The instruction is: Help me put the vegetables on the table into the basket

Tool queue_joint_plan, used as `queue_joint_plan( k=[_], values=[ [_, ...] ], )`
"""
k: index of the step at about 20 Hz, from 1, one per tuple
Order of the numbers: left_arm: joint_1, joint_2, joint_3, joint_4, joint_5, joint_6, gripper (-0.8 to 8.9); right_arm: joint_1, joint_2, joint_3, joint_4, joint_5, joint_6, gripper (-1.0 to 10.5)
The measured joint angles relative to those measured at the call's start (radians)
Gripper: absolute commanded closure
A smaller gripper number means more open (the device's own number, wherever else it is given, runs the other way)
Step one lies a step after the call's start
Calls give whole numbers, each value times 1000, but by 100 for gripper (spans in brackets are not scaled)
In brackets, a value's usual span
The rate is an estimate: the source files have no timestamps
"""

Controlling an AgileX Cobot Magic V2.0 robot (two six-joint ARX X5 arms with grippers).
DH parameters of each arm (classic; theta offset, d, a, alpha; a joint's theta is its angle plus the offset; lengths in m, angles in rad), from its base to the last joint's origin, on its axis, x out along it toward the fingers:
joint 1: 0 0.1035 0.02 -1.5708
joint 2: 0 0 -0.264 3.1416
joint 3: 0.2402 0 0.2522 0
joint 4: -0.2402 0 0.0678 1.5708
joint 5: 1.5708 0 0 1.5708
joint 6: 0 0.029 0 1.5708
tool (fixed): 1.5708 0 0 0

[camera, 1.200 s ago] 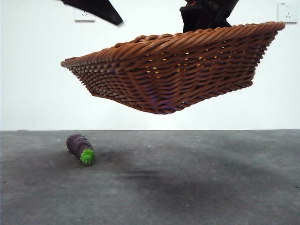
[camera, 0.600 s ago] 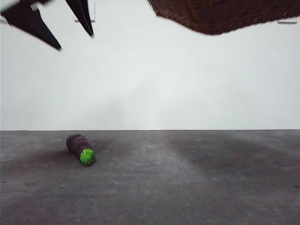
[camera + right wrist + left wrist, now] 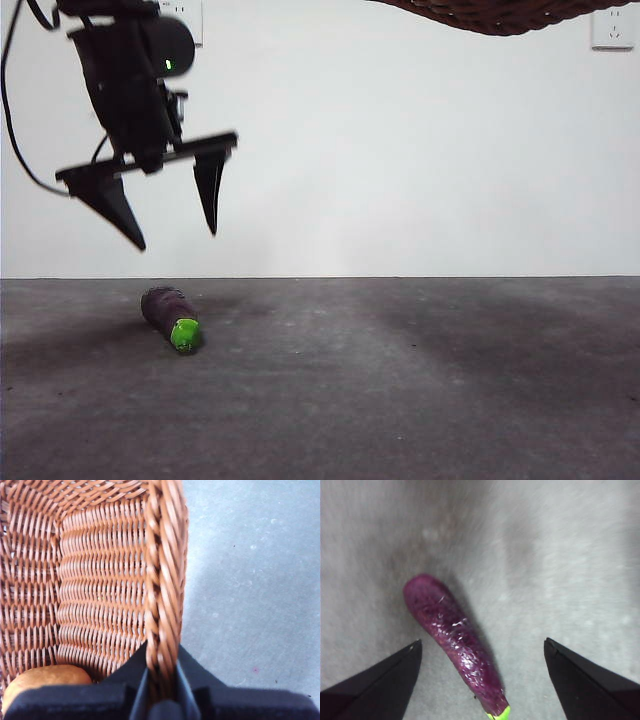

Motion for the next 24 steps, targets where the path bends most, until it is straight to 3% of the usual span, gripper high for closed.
queue_joint_plan(
  k=[13, 16, 18, 22, 24],
  values=[
    [9, 163, 1, -6, -15, -43, 422, 0, 0, 0, -27, 0, -38, 957],
    [9, 164, 1, -5, -15, -43, 711, 0, 0, 0, -34, 0, -48, 957],
    [9, 164, 1, -5, -15, -43, 816, 0, 0, 0, -34, 0, -51, 957],
    [9, 164, 1, -5, -5, -37, 822, 0, 0, 0, -34, 0, -53, 957],
    [9, 163, 1, -5, 48, -6, 822, 0, 0, 0, -34, 0, -53, 957]
  ],
)
